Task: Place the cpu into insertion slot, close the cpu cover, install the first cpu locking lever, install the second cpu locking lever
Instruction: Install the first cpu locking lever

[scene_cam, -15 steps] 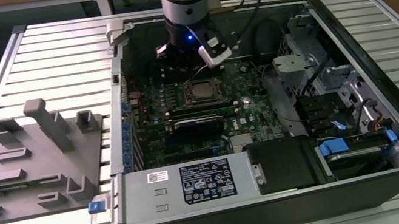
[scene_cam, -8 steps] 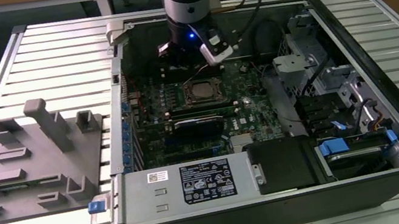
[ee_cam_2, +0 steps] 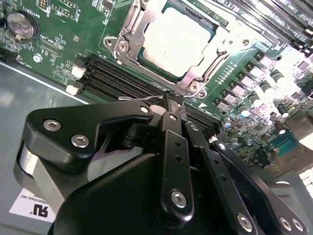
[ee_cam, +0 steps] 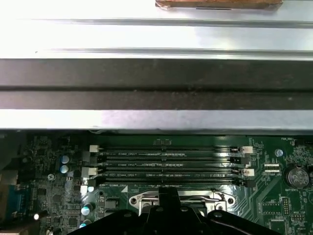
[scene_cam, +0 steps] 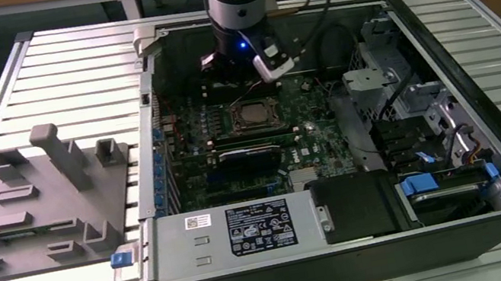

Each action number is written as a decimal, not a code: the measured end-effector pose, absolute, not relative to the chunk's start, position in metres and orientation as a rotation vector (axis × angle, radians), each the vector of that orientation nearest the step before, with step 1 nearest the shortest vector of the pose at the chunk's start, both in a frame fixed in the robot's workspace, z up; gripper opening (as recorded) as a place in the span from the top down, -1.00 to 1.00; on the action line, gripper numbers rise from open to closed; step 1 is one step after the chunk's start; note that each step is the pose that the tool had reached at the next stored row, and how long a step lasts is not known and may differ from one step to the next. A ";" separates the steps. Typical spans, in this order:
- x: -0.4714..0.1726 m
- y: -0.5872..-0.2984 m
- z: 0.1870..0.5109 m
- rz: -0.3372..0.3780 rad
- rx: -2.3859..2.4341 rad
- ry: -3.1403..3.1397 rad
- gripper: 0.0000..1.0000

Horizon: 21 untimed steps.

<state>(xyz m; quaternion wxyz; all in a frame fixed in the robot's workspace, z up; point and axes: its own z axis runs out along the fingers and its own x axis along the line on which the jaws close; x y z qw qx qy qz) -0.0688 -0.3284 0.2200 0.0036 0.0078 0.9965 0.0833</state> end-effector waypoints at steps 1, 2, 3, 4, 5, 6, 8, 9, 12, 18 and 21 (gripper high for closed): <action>-0.069 -0.328 0.220 0.261 0.040 3.122 0.79; -0.068 -0.328 0.220 0.261 0.055 3.121 0.79; -0.068 -0.328 0.220 0.261 0.066 3.120 0.79; -0.068 -0.328 0.220 0.261 0.069 3.120 0.79; -0.068 -0.328 0.220 0.261 0.069 3.120 0.79; -0.068 -0.328 0.220 0.261 0.069 3.120 0.79; -0.068 -0.328 0.220 0.261 0.070 3.120 0.79; -0.068 -0.328 0.220 0.261 0.070 3.120 0.79; -0.068 -0.328 0.221 0.261 0.071 3.120 0.79; -0.068 -0.328 0.222 0.261 0.134 3.115 0.79; -0.068 -0.328 0.222 0.259 0.217 3.106 0.79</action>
